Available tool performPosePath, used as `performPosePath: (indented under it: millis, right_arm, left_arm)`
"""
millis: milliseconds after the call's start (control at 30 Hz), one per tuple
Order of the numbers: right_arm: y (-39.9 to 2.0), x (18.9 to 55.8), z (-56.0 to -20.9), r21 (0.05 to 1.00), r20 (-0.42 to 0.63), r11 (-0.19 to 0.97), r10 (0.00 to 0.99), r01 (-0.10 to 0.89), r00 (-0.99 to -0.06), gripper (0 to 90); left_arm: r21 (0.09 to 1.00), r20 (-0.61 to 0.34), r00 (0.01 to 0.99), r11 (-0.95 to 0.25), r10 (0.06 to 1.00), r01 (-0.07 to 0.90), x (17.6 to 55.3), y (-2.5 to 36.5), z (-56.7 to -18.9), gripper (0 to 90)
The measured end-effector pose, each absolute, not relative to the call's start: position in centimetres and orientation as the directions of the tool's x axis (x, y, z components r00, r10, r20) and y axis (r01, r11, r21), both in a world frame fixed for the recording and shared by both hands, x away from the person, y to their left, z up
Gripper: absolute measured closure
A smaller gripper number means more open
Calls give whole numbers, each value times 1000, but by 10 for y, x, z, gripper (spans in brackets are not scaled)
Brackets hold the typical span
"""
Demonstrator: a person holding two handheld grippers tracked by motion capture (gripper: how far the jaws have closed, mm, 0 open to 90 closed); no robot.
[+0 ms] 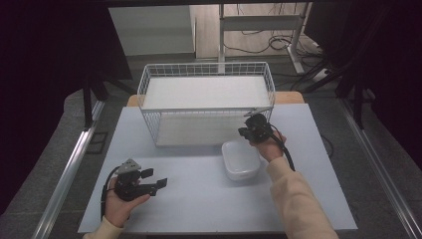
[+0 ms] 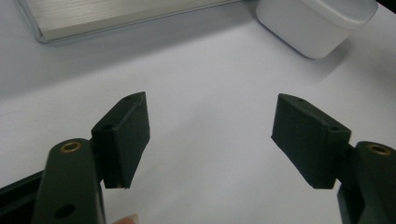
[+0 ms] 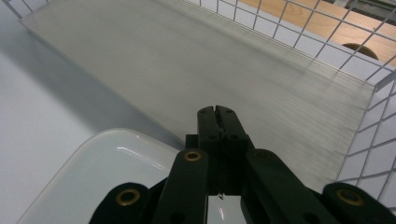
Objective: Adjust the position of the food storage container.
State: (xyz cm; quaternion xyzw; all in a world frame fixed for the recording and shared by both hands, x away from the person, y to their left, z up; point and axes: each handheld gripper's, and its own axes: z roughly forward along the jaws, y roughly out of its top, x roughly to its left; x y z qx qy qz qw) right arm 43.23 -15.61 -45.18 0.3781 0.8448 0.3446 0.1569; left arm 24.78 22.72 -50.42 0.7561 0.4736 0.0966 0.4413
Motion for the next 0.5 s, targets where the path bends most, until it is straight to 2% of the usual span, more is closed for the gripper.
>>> performPosePath:
  millis: [333, 500]
  right_arm:
    - [-155, 431, -459, 659, -49, 543, 721, 520, -691, 900]
    - [-155, 430, -460, 664, -51, 542, 720, 516, -692, 900]
  left_arm:
    - [759, -270, 535, -165, 801, 630, 248, 227, -504, 273]
    - [760, -270, 535, -164, 800, 629, 247, 226, -504, 274]
